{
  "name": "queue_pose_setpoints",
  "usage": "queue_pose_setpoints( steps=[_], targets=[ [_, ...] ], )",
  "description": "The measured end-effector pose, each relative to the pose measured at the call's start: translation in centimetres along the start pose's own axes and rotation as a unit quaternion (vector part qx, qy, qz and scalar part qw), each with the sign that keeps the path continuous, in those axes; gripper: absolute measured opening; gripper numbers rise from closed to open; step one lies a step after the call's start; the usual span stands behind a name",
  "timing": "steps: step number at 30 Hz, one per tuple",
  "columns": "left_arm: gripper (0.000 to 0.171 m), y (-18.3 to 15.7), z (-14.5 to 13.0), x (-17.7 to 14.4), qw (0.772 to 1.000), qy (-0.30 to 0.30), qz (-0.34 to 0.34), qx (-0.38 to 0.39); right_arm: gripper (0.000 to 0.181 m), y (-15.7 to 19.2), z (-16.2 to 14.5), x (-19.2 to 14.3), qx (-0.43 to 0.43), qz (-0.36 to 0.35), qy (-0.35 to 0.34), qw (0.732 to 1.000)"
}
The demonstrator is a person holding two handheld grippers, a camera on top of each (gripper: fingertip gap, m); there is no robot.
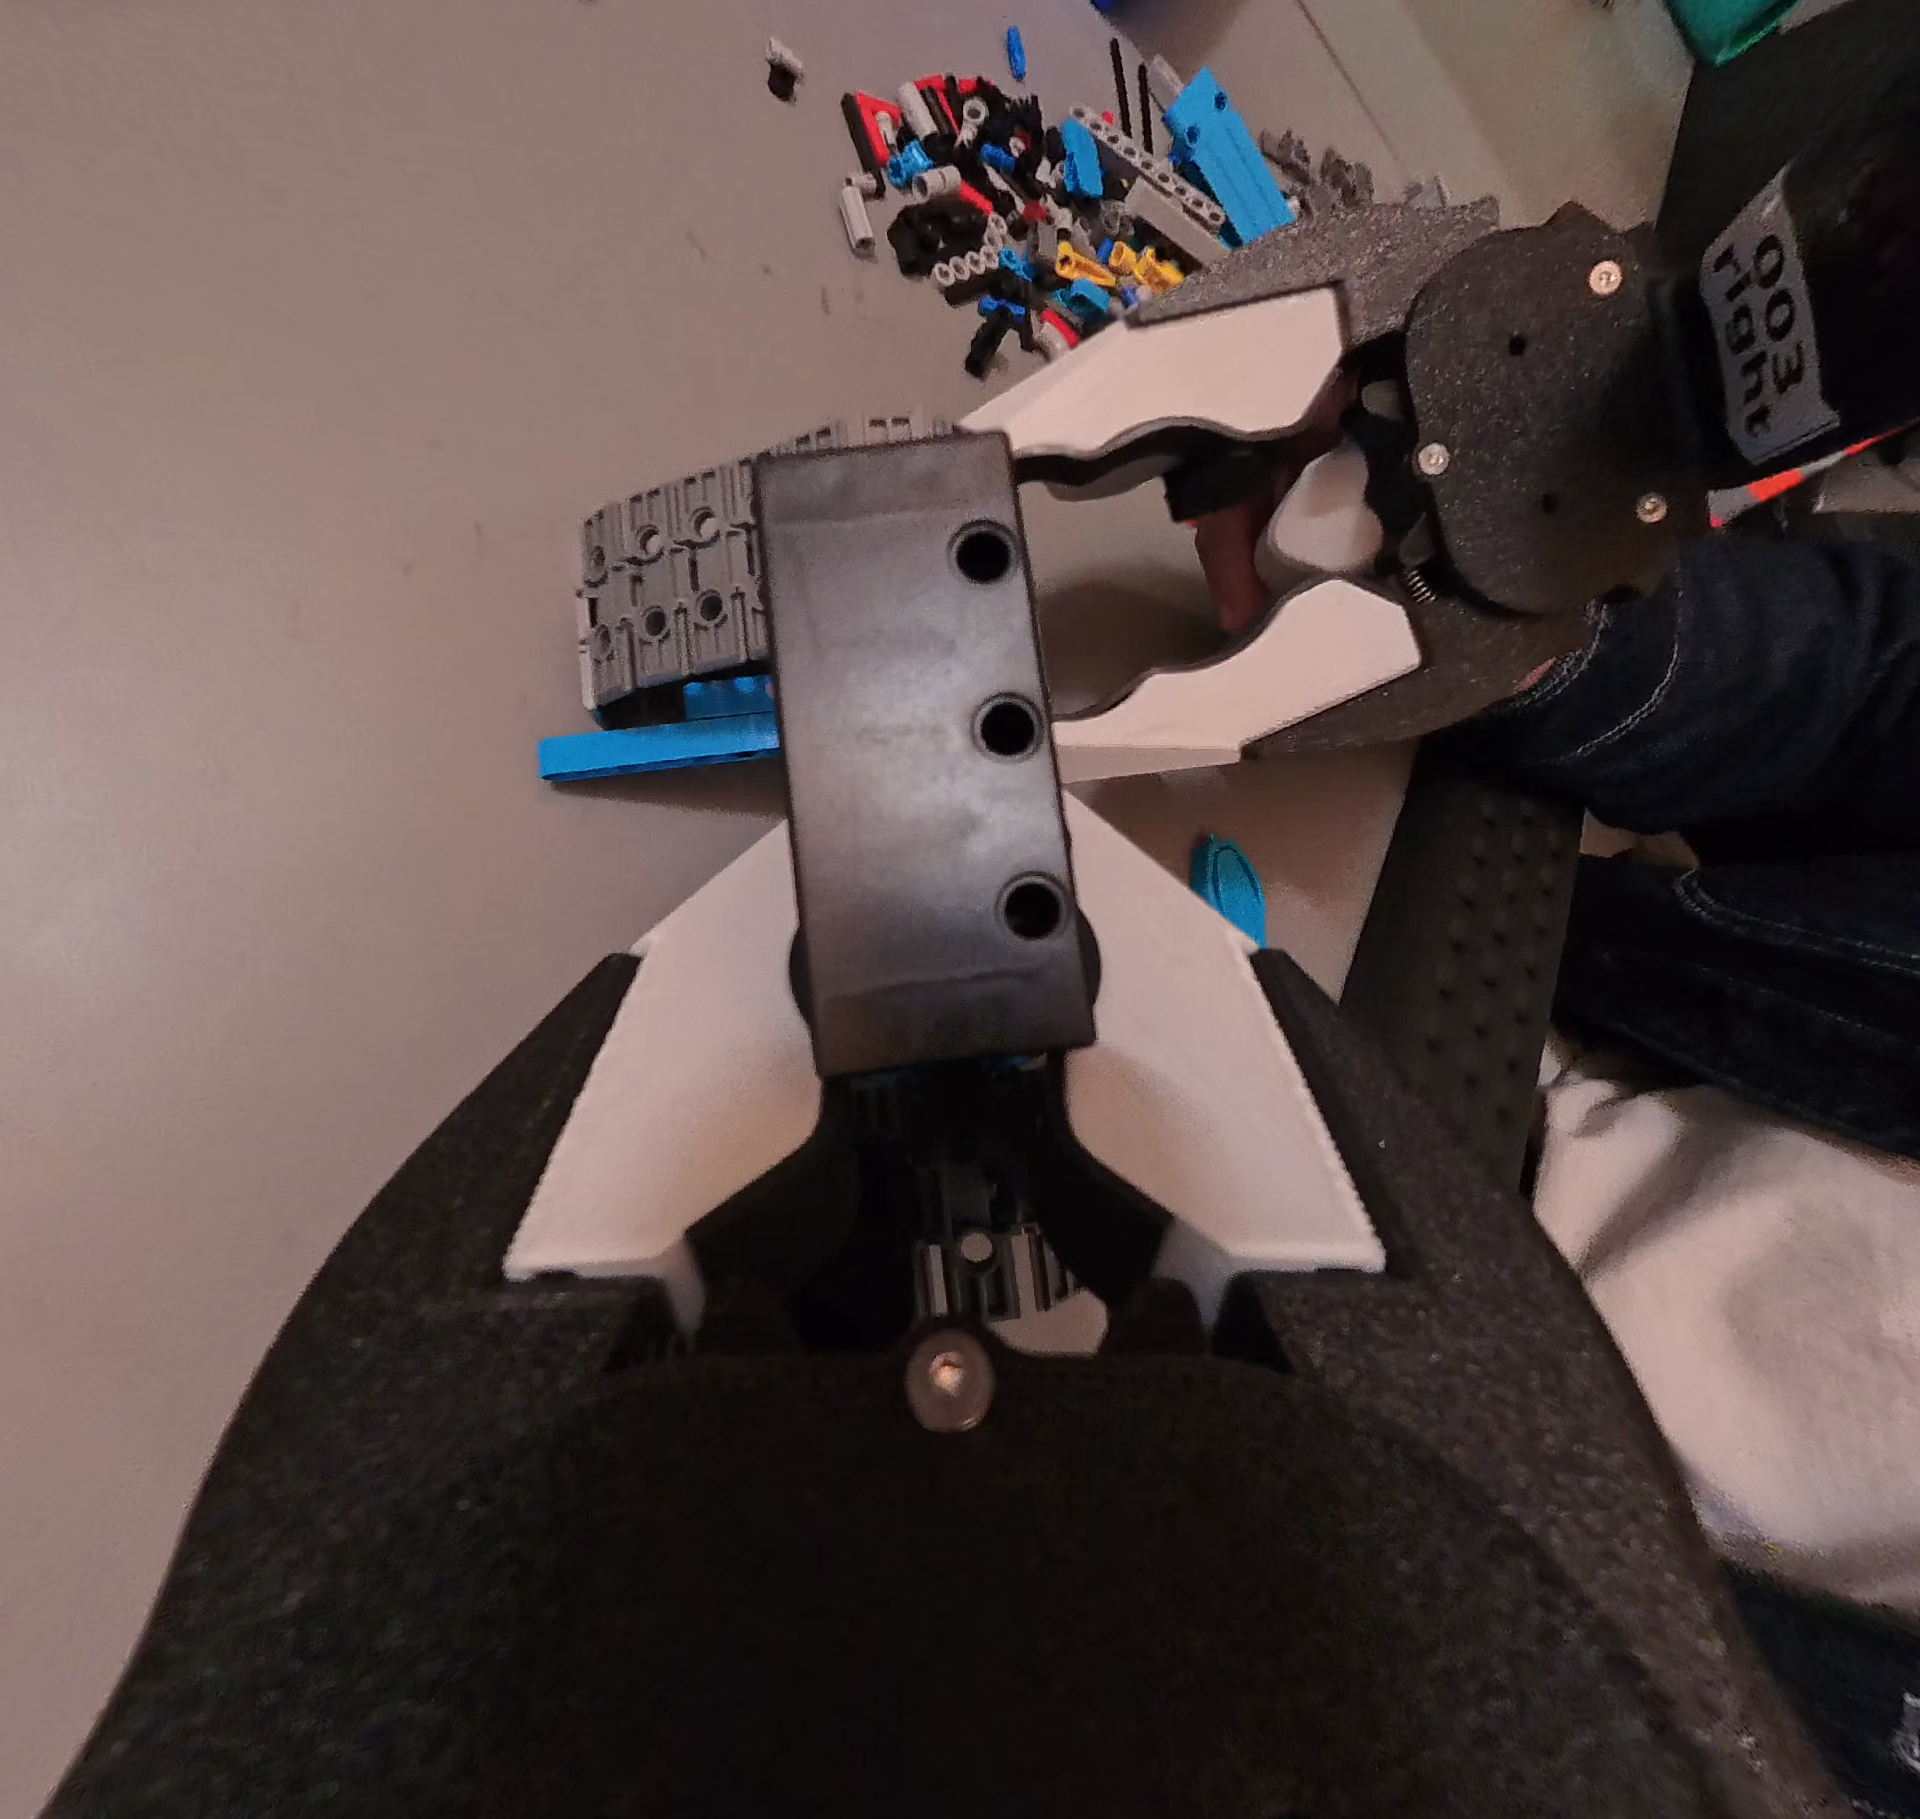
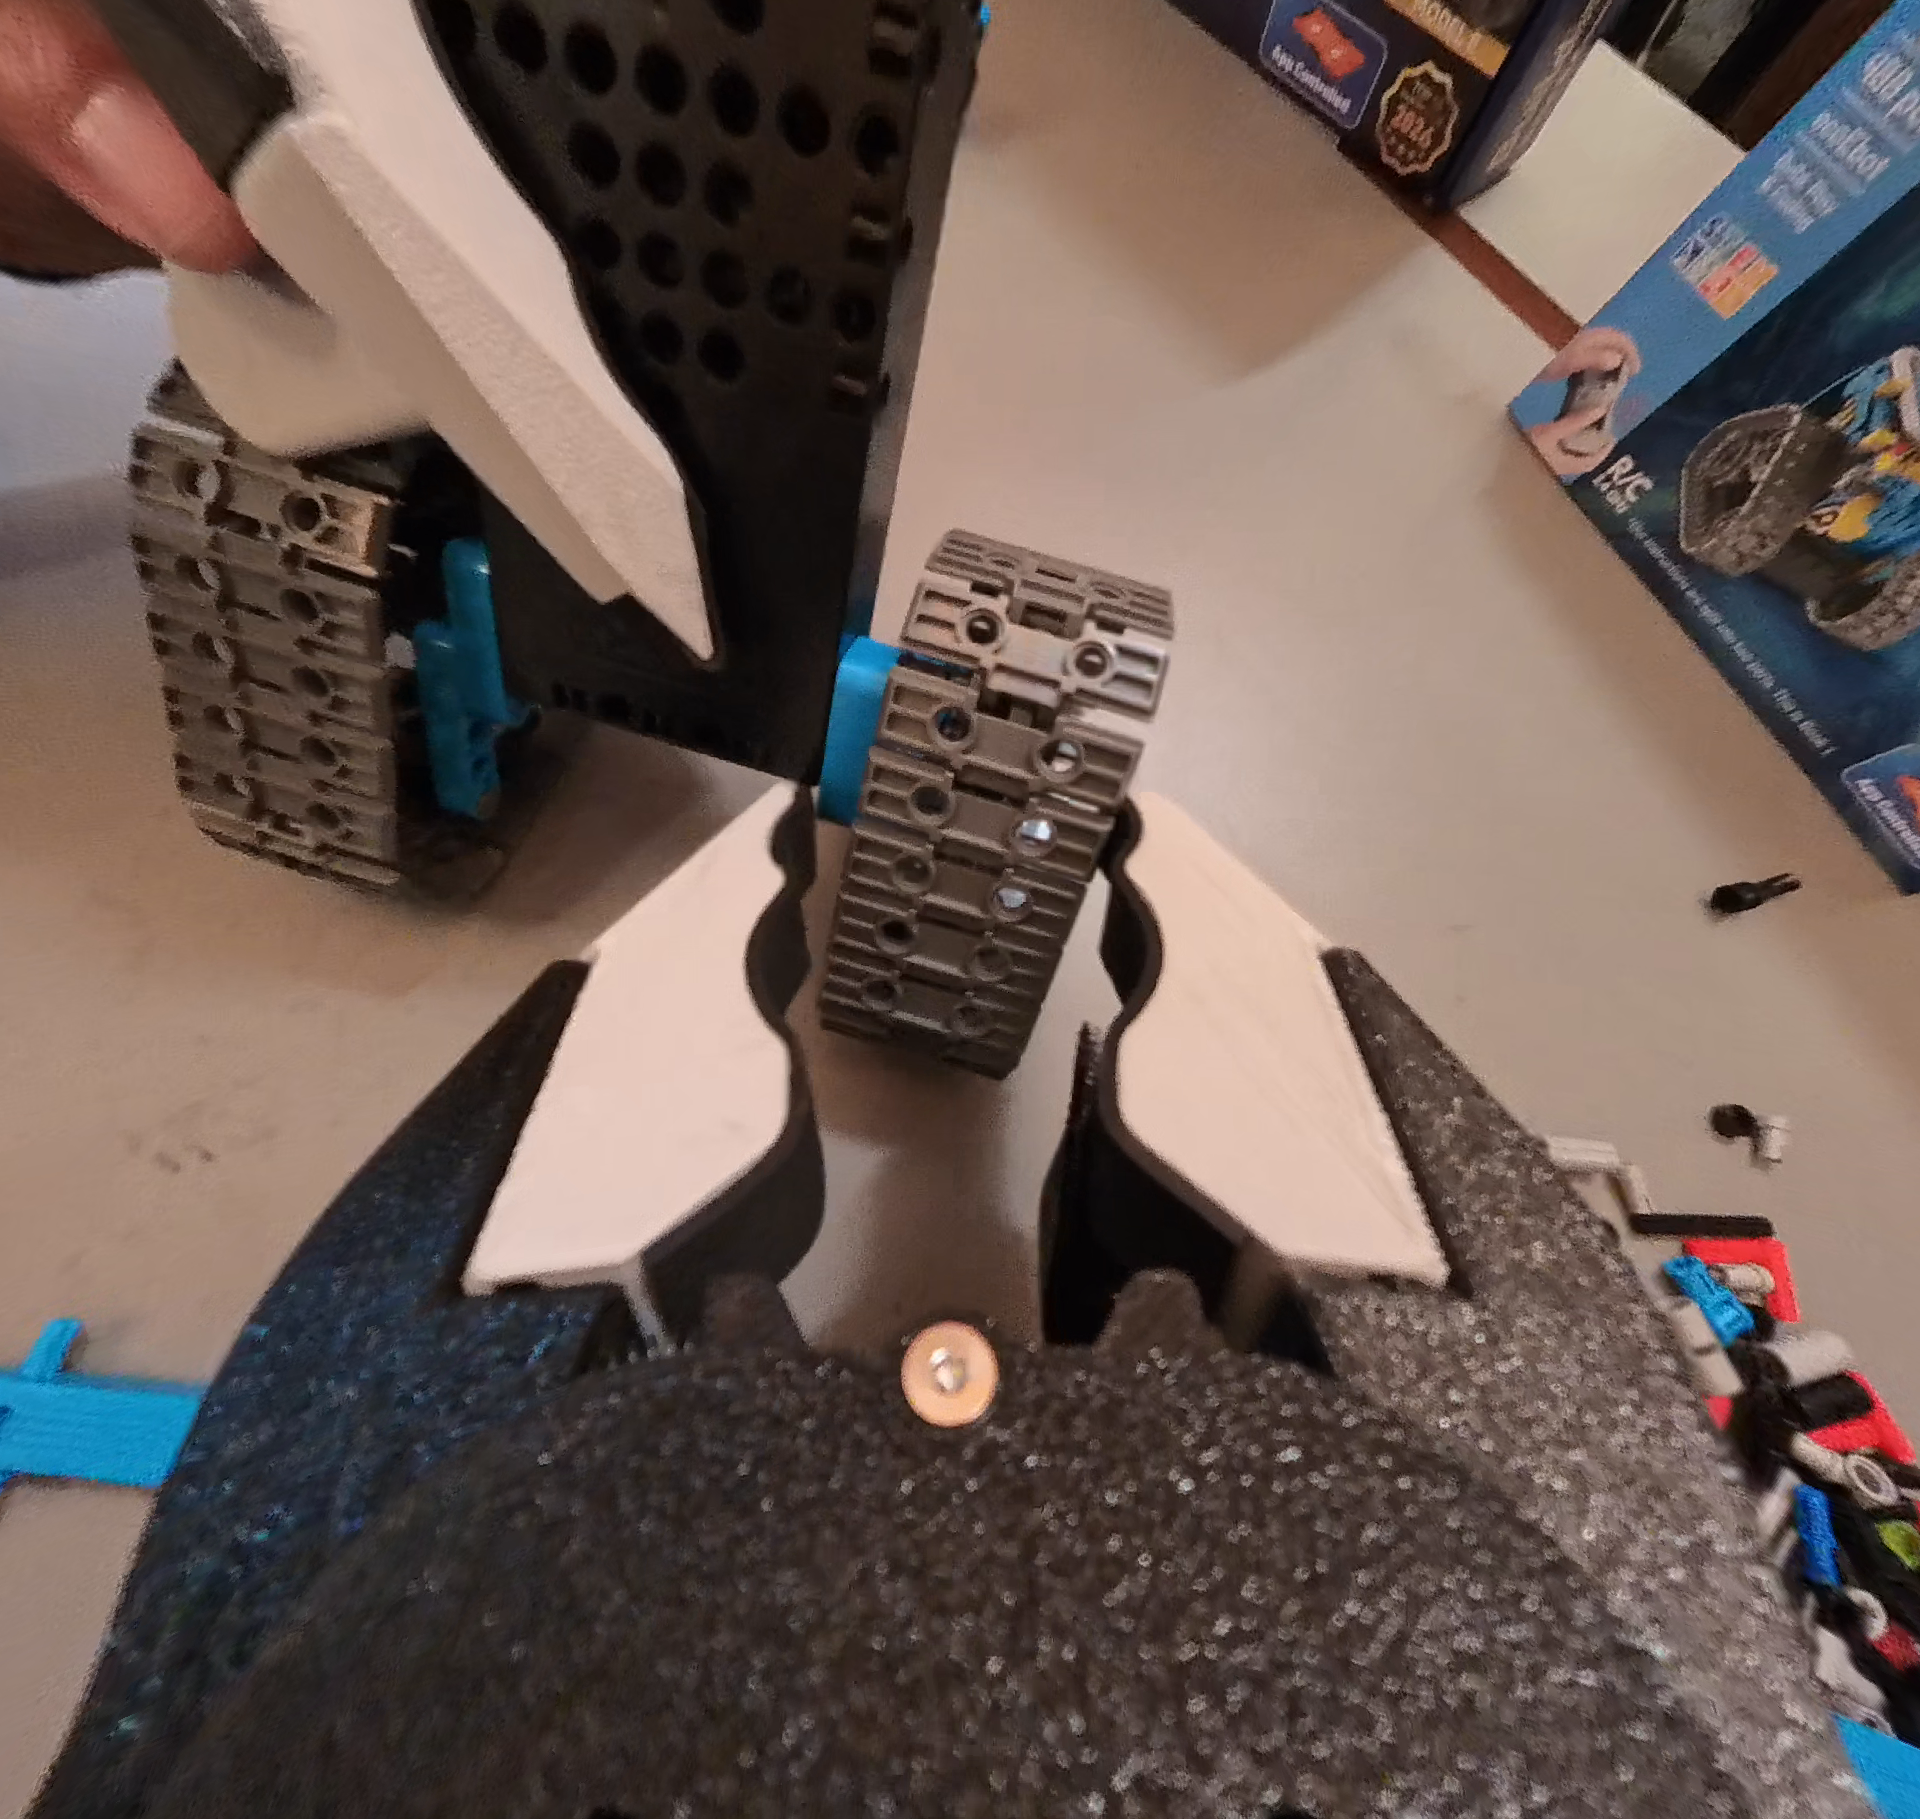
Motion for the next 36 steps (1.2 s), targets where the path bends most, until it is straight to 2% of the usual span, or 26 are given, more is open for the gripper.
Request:
queue_pose_setpoints(
  steps=[2, 5, 10, 11, 13, 14, 15, 18, 24, 31, 34, 36],
  targets=[
    [0.028, 0.0, 0.1, 0.1, 1.0, 0.008, -0.003, 0.007, 0.051, -0.1, -0.1, 0.1, -0.004, -0.006, -0.002, 1.0],
    [0.029, 0.2, 0.3, 0.2, 1.0, 0.001, 0.005, 0.009, 0.041, -0.4, -0.6, 0.4, 0.084, 0.046, 0.003, 0.995],
    [0.029, 0.2, 0.3, 0.3, 1.0, 0.0, 0.019, 0.01, 0.04, -1.0, -0.8, 0.4, 0.092, 0.046, 0.011, 0.995],
    [0.029, -0.1, 0.1, 0.2, 1.0, 0.004, 0.01, 0.015, 0.042, -2.7, -1.1, 0.0, 0.095, 0.006, 0.009, 0.995],
    [0.028, -1.6, -1.4, 0.0, 0.998, 0.032, -0.034, 0.046, 0.037, -8.7, -3.1, -1.3, 0.152, -0.073, 0.012, 0.986],
    [0.027, -1.9, -1.6, 0.1, 0.998, 0.029, -0.029, 0.044, 0.037, -9.3, -3.3, -1.9, 0.219, -0.018, -0.017, 0.975],
    [0.027, -1.6, -1.4, 0.1, 0.999, 0.021, -0.016, 0.032, 0.037, -8.6, -3.0, -2.2, 0.22, 0.011, -0.036, 0.975],
    [0.028, -1.4, -1.2, 0.0, 0.999, 0.024, -0.013, 0.037, 0.037, -6.4, -1.7, -1.7, 0.136, -0.006, -0.015, 0.991],
    [0.029, -0.2, -2.3, -2.0, 0.997, 0.03, -0.044, 0.057, 0.038, -6.2, -1.8, -1.5, 0.144, 0.021, -0.011, 0.989],
    [0.031, 1.3, -2.7, -3.8, 0.997, -0.005, -0.029, 0.066, 0.038, -4.8, -2.2, -0.7, 0.128, 0.084, 0.003, 0.988],
    [0.037, 1.9, -2.8, -5.0, 0.995, -0.033, -0.032, 0.086, 0.038, -4.5, -2.0, -1.0, 0.139, 0.1, 0.001, 0.985],
    [0.041, 2.7, -2.4, -6.1, 0.993, -0.066, -0.003, 0.099, 0.038, -4.2, -2.2, -0.9, 0.146, 0.107, 0.014, 0.983]
  ],
)
Point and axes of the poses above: each gripper's, where its closed fingertips meet, x out along the fingers, z out of its top, y = z × x across the jaws, the point moved 4 cm from there along -x, back along the fingers, and after that the axes turned 4 degrees about y, right-handed, at the moved point
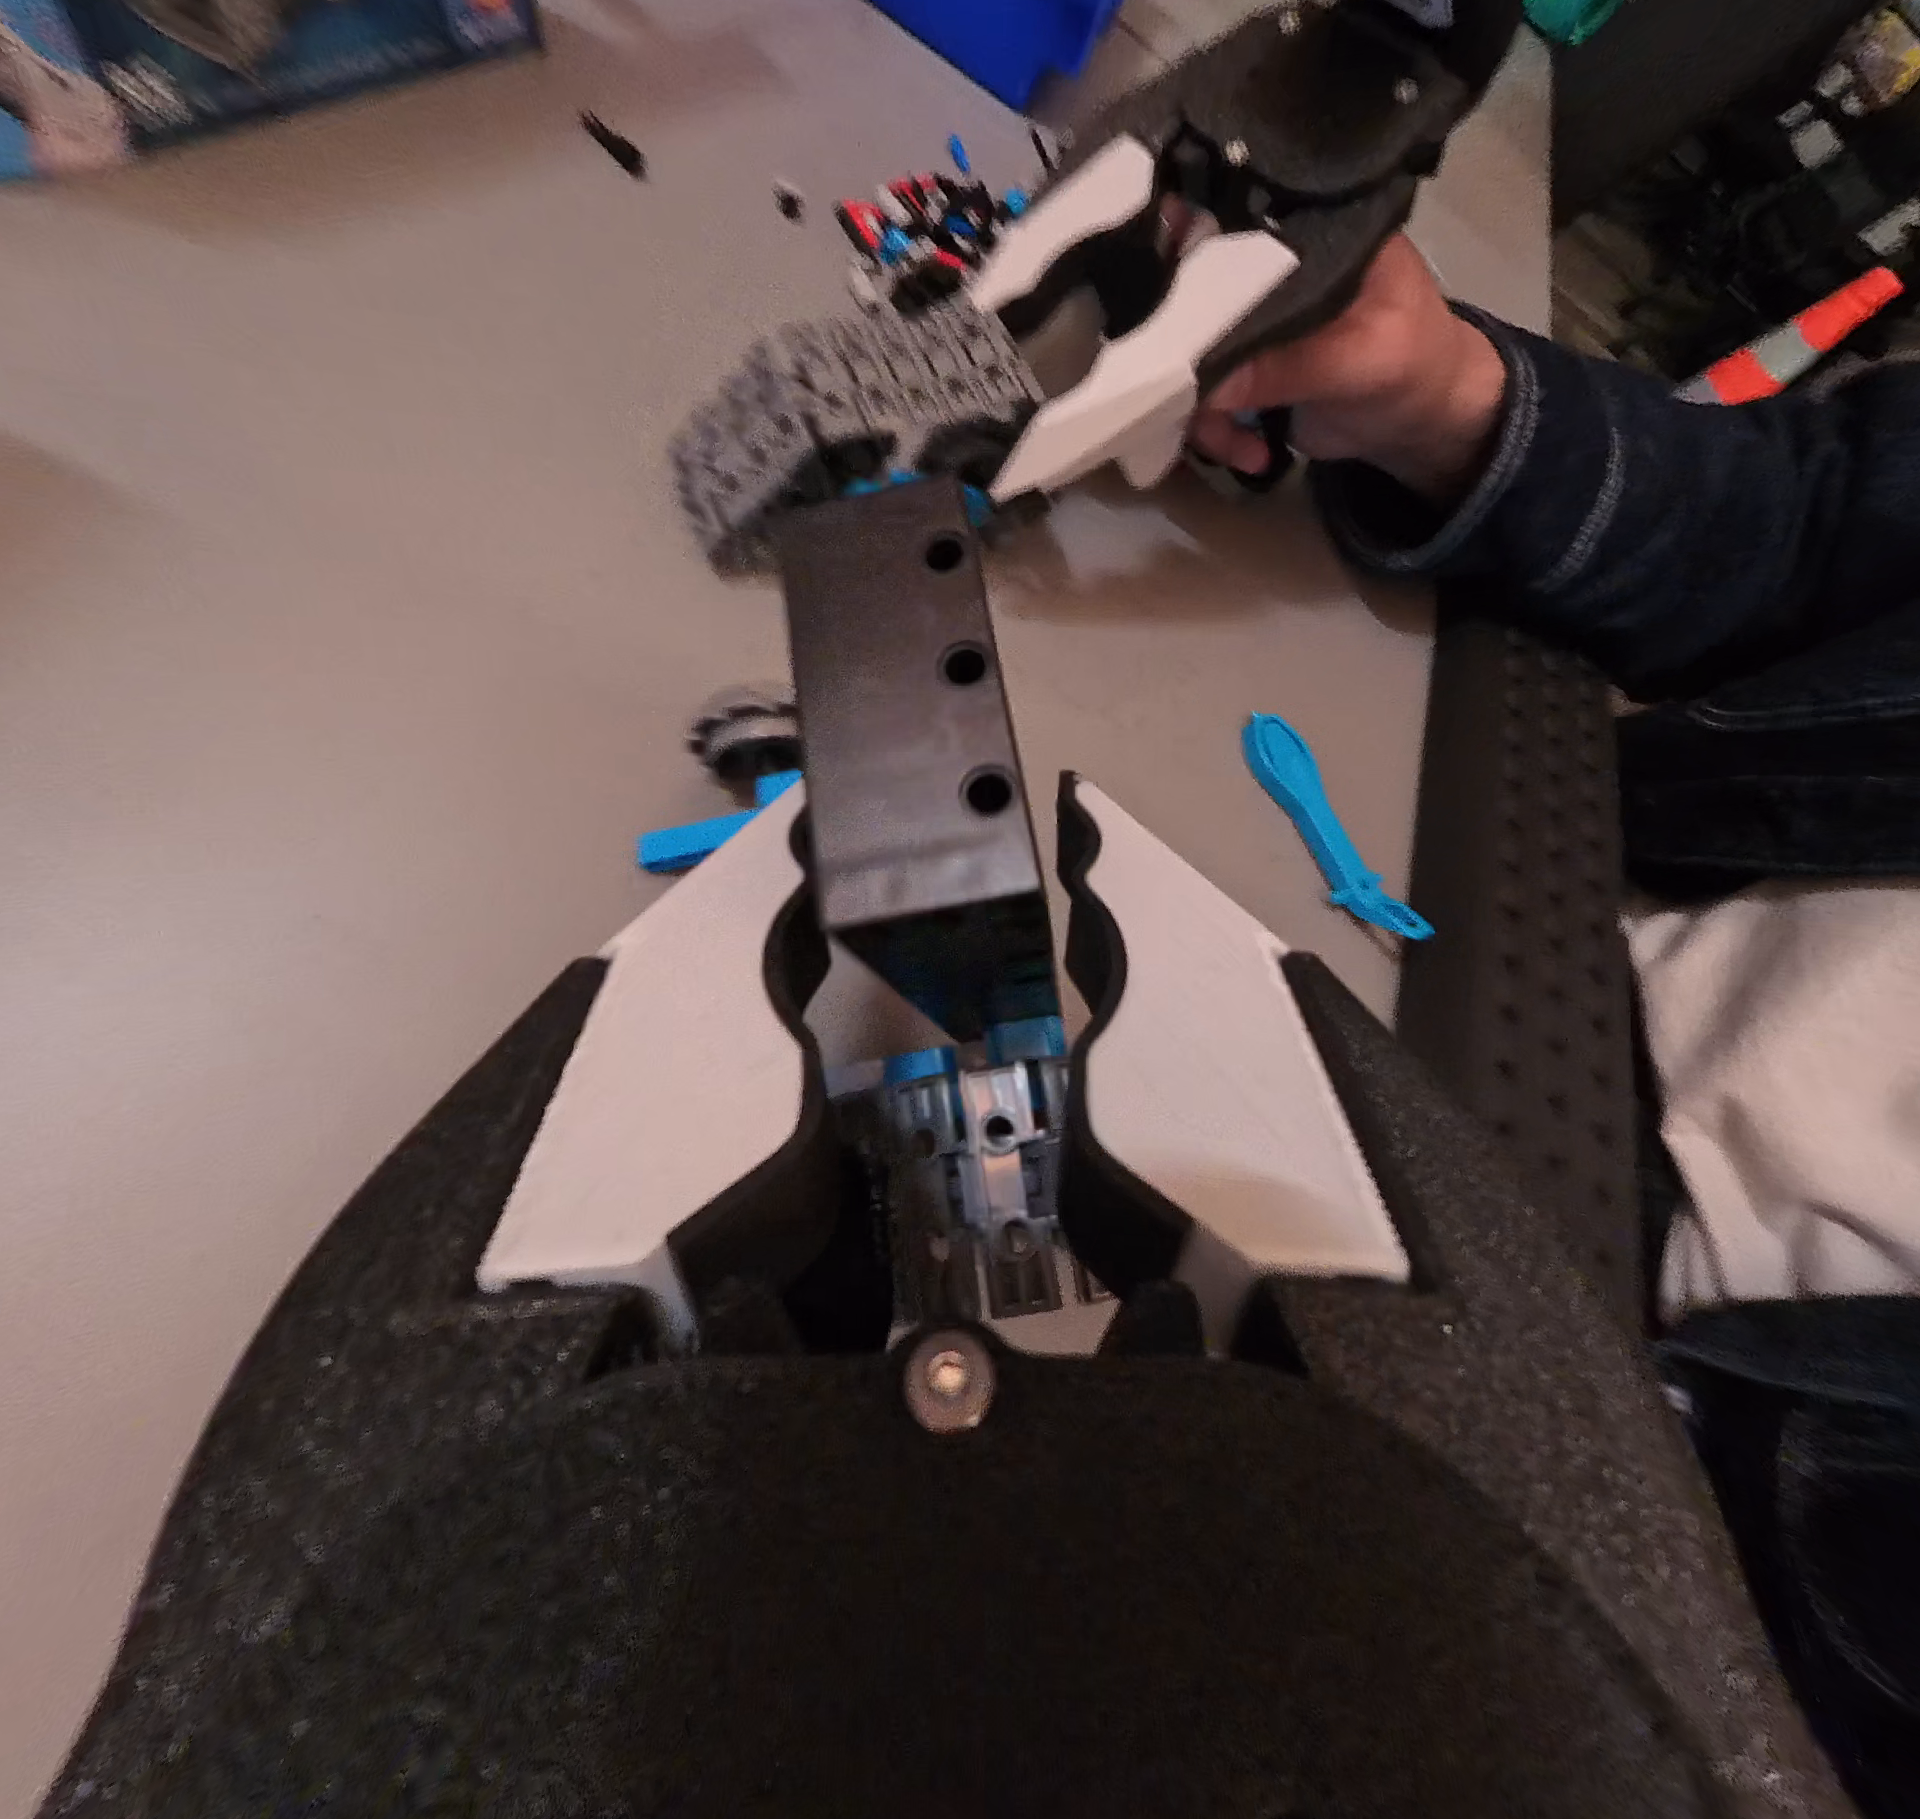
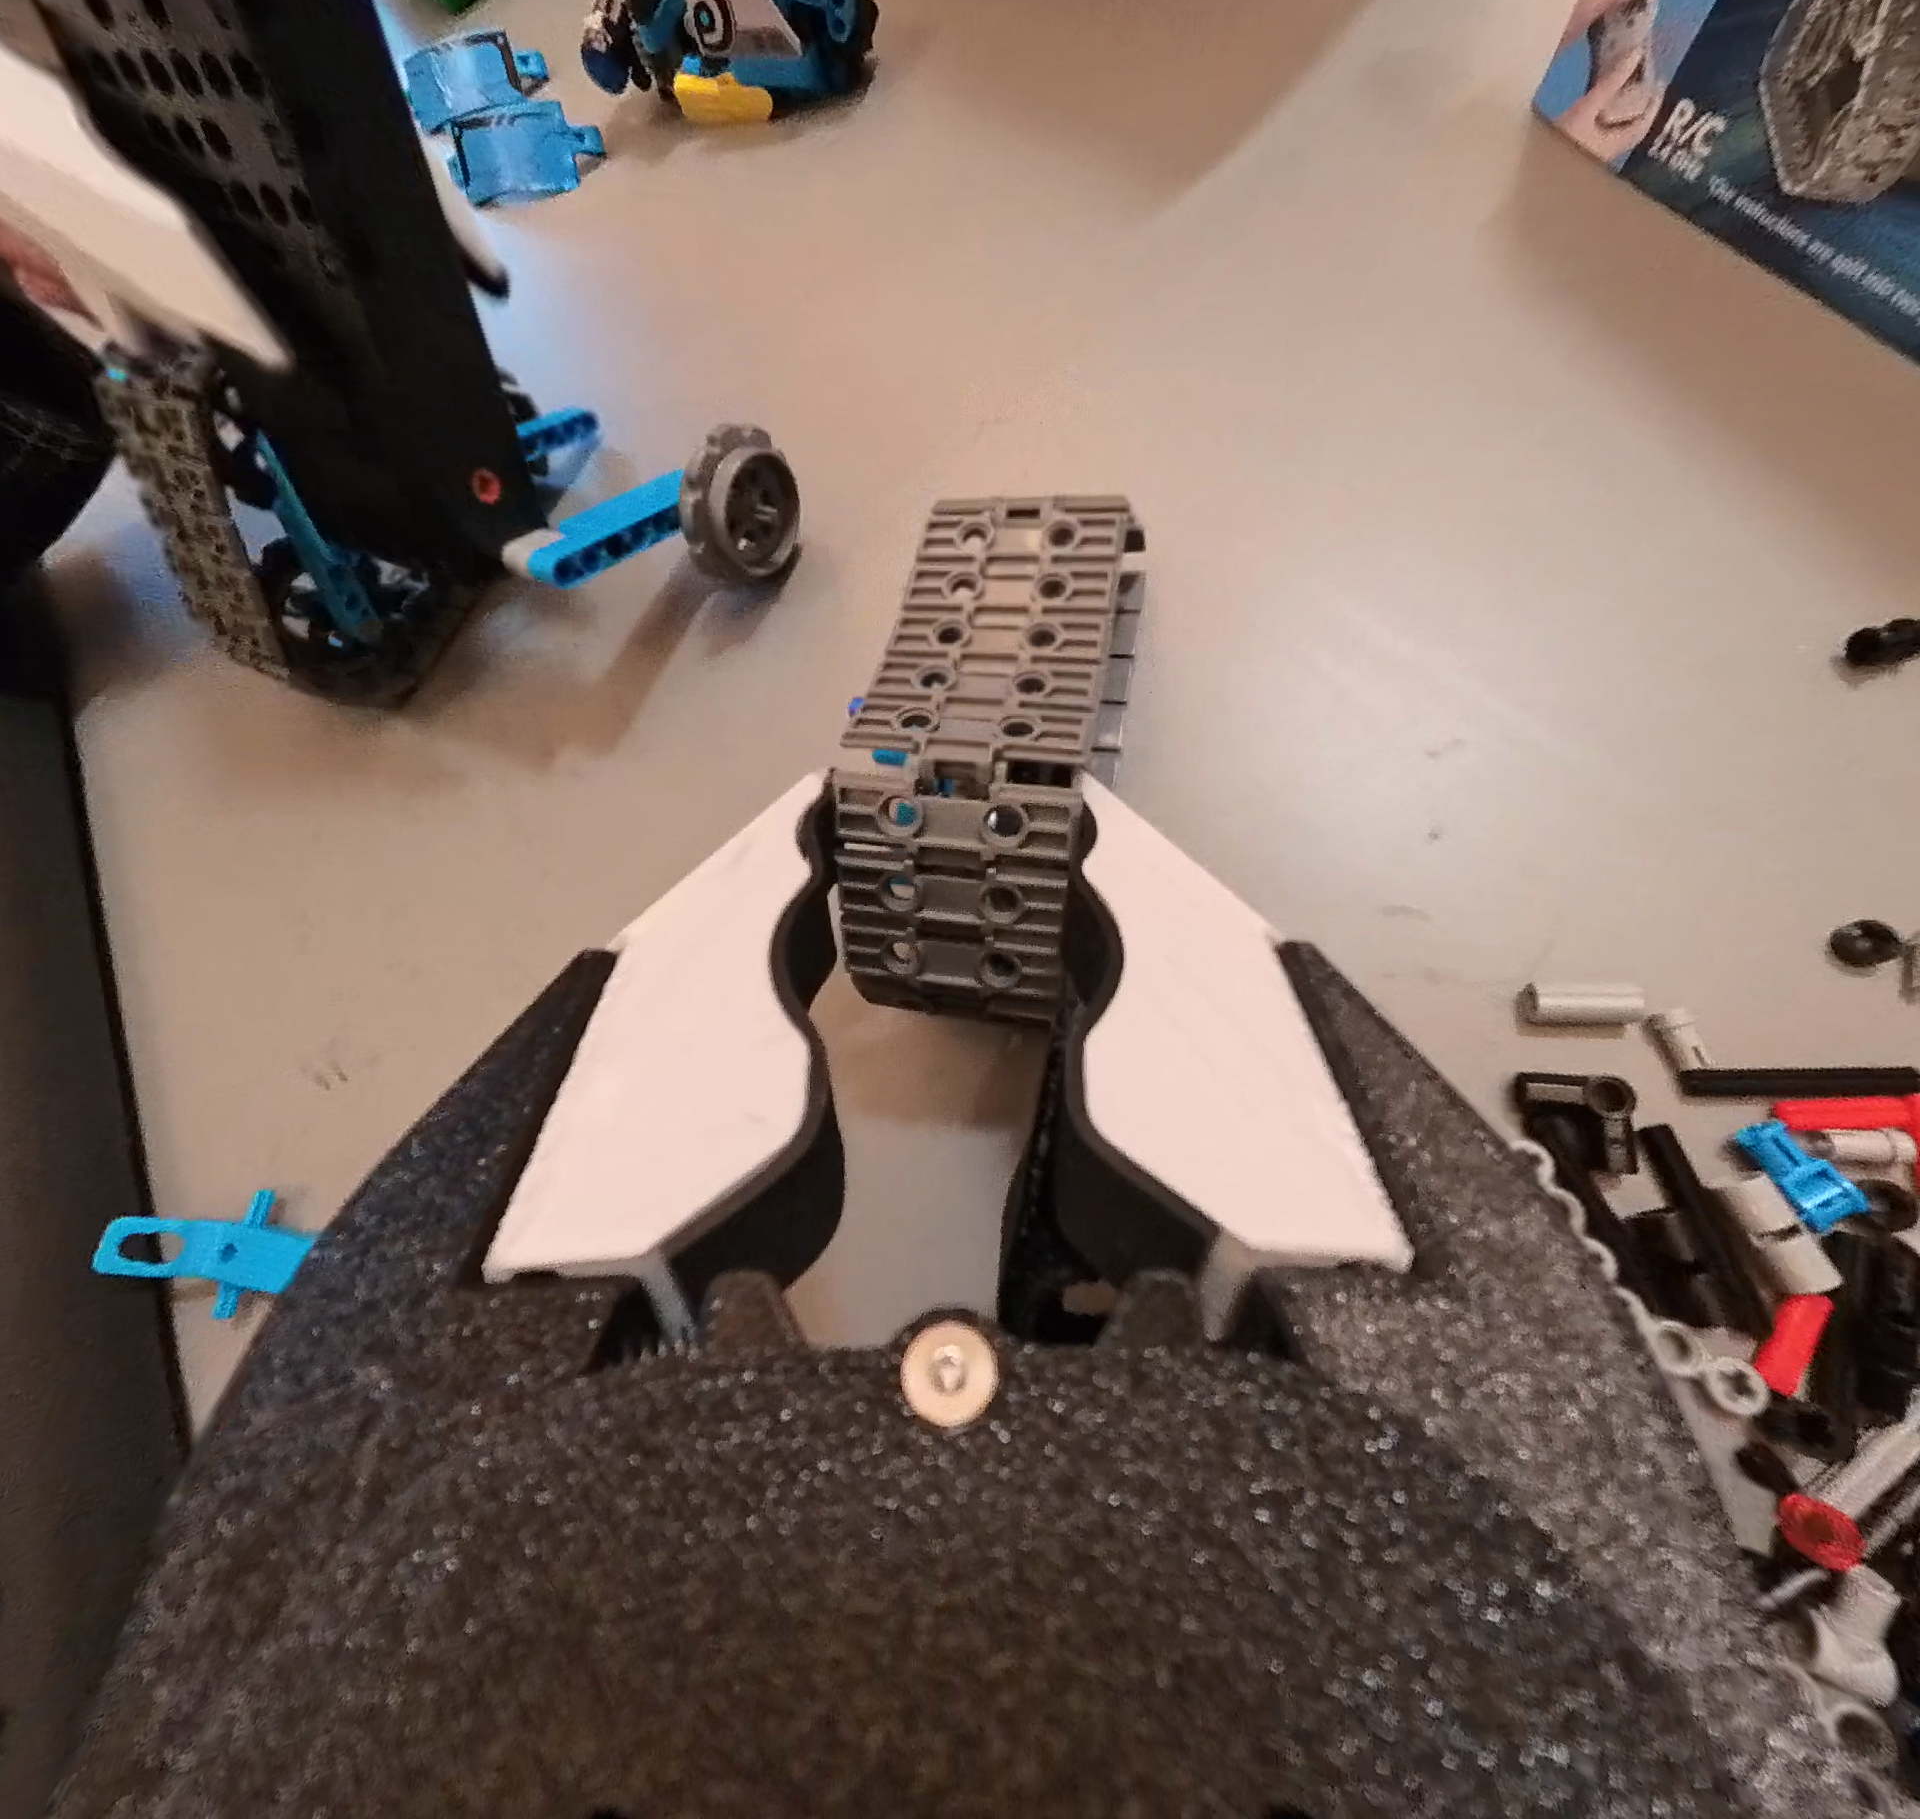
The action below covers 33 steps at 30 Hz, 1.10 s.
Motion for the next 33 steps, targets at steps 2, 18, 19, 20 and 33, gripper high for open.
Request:
queue_pose_setpoints(
  steps=[2, 18, 19, 20, 33],
  targets=[
    [0.044, 0.4, 0.1, -0.9, 1.0, -0.013, 0.015, 0.006, 0.038, 0.2, 0.0, 0.0, -0.009, -0.005, 0.002, 1.0],
    [0.046, 1.7, 3.2, -5.7, 0.979, -0.164, 0.118, 0.033, 0.038, 2.1, 3.3, -3.9, 0.08, 0.182, -0.135, 0.971],
    [0.048, 1.2, 4.0, -6.6, 0.971, -0.195, 0.129, 0.045, 0.038, 2.3, 3.6, -4.2, 0.092, 0.2, -0.149, 0.964],
    [0.049, 0.3, 4.6, -7.3, 0.964, -0.219, 0.135, 0.063, 0.038, 2.4, 3.9, -4.6, 0.1, 0.221, -0.163, 0.956],
    [0.057, -8.8, 2.9, 6.1, 0.99, -0.064, -0.007, 0.123, 0.037, 8.8, 3.5, -5.4, -0.03, 0.356, -0.151, 0.922]
  ],
)
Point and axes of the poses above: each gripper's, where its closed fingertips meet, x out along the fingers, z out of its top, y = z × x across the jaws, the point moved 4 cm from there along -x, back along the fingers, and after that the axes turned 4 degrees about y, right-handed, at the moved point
